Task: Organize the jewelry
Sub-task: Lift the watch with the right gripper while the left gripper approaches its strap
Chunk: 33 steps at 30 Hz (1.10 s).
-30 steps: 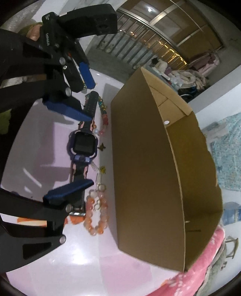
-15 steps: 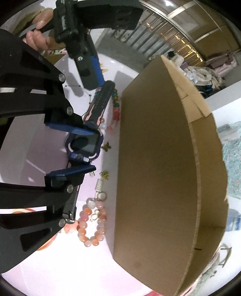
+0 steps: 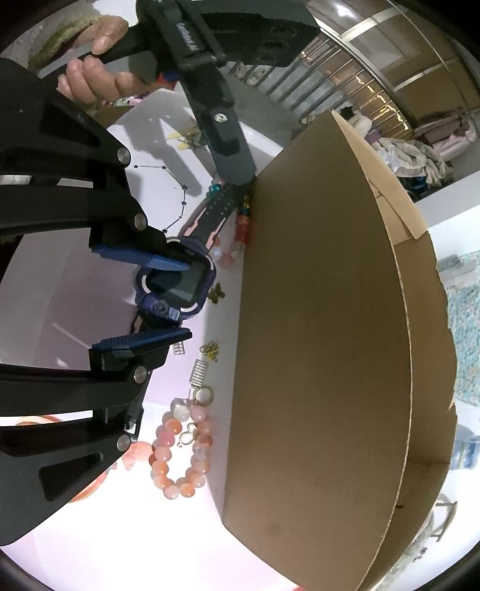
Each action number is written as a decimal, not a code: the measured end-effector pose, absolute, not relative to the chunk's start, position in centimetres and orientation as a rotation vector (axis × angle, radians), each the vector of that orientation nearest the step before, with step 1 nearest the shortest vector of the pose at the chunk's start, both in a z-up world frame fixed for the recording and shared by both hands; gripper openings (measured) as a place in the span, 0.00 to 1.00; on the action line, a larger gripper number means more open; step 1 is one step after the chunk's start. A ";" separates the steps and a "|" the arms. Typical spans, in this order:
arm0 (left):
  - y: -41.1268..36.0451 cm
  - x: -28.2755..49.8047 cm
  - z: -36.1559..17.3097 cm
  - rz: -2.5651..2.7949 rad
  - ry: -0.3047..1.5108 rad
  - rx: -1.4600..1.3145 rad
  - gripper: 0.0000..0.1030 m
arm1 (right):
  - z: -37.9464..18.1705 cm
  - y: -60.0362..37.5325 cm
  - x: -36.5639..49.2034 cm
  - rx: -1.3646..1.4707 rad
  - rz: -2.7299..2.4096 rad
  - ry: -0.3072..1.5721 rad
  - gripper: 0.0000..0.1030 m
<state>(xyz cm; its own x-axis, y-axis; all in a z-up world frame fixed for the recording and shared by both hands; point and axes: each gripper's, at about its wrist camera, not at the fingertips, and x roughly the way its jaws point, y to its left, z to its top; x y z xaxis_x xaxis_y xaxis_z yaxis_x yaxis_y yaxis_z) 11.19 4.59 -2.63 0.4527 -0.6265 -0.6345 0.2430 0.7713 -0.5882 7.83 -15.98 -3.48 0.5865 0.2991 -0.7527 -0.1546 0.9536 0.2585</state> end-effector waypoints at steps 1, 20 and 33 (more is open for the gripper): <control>4.5 11.6 -2.6 -0.555 0.963 -0.450 0.66 | -3.5 -16.0 7.8 0.168 0.268 0.905 0.28; 3.1 12.2 -2.3 -0.588 1.120 -0.434 0.66 | -3.2 -15.8 7.4 0.113 0.301 0.896 0.29; 5.4 10.2 -1.4 -0.547 1.043 -0.412 0.66 | -2.2 -11.2 7.4 -0.291 0.440 0.816 0.53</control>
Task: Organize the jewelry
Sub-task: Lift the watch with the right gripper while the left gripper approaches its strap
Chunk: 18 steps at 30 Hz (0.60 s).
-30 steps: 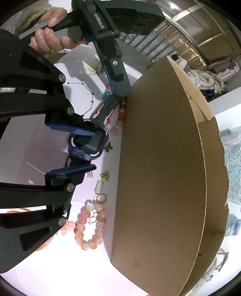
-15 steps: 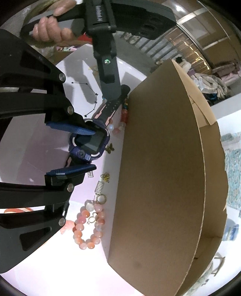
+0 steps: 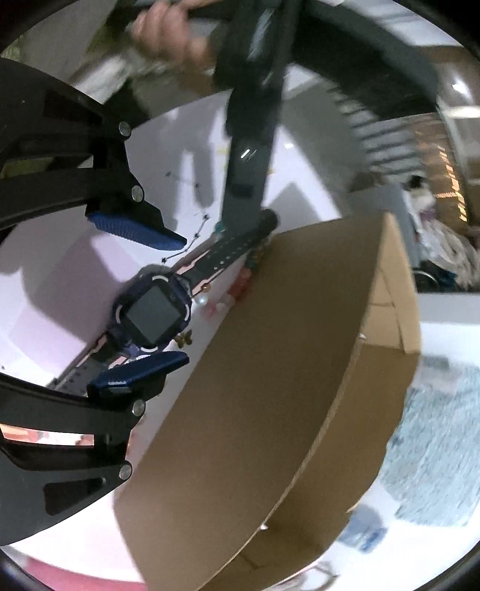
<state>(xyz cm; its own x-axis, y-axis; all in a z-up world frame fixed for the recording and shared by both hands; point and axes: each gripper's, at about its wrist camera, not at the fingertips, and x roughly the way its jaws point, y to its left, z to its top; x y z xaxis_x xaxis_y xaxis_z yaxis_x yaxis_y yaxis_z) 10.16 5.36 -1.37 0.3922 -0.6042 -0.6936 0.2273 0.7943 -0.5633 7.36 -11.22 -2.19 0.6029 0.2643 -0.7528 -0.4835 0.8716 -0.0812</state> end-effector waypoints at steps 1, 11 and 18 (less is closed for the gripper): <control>5.6 9.9 -1.3 -0.553 1.034 -0.416 0.66 | -2.5 -10.9 7.5 -0.312 0.442 0.829 0.53; 4.9 9.1 -1.4 -0.639 1.029 -0.452 0.65 | -3.2 -13.2 8.5 -0.144 0.440 0.900 0.45; 3.6 9.8 -1.9 -0.685 1.045 -0.524 0.59 | -3.3 -16.2 9.7 0.072 0.502 0.937 0.45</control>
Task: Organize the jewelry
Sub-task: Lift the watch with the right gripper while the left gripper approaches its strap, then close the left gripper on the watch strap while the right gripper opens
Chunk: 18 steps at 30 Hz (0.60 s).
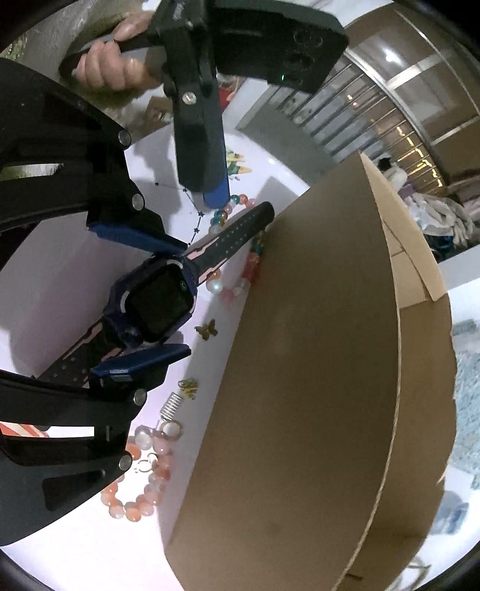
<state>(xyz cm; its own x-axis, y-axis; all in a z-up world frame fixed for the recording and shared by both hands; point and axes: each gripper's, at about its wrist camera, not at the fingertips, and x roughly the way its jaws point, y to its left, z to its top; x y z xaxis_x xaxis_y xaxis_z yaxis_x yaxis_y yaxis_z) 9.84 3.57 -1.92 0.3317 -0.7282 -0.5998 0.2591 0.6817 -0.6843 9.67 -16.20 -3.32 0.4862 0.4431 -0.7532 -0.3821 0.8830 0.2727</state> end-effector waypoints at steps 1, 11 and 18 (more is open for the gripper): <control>3.3 10.2 -2.1 -0.687 1.050 -0.540 0.58 | -3.4 -16.4 9.7 0.083 0.510 0.934 0.45; 2.8 11.4 -3.4 -0.626 1.136 -0.603 0.50 | -3.4 -17.5 9.2 0.155 0.546 0.897 0.45; 2.2 10.9 -3.6 -0.613 1.172 -0.637 0.50 | -3.4 -18.5 9.1 0.204 0.592 0.883 0.45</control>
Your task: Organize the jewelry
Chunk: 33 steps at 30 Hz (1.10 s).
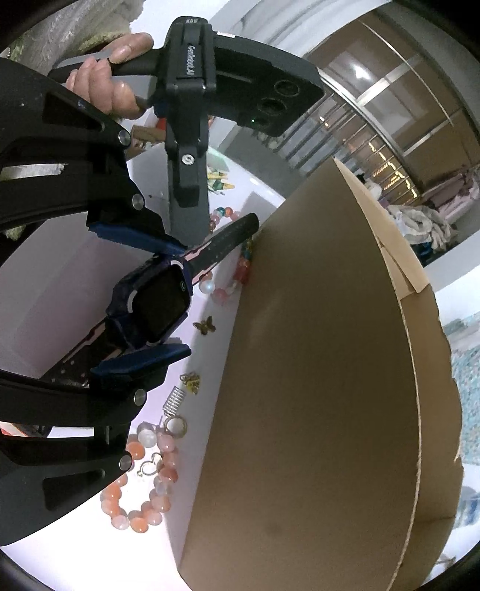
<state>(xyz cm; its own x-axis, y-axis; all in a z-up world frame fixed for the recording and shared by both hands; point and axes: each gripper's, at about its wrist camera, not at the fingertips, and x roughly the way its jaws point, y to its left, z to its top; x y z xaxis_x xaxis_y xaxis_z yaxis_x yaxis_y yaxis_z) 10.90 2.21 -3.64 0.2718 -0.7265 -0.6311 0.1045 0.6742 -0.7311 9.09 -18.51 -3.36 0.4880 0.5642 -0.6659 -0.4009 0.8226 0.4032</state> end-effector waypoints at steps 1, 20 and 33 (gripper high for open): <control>2.2 10.9 -3.5 -0.602 1.162 -0.631 0.50 | -3.4 -18.5 9.0 0.205 0.604 0.881 0.45; 2.3 9.8 -1.2 -0.361 1.007 -0.264 0.09 | -2.4 -17.0 5.2 -0.066 0.592 0.786 0.45; -0.2 6.4 -0.9 -0.391 0.929 0.008 0.05 | -0.8 -22.7 1.7 0.221 0.313 0.817 0.51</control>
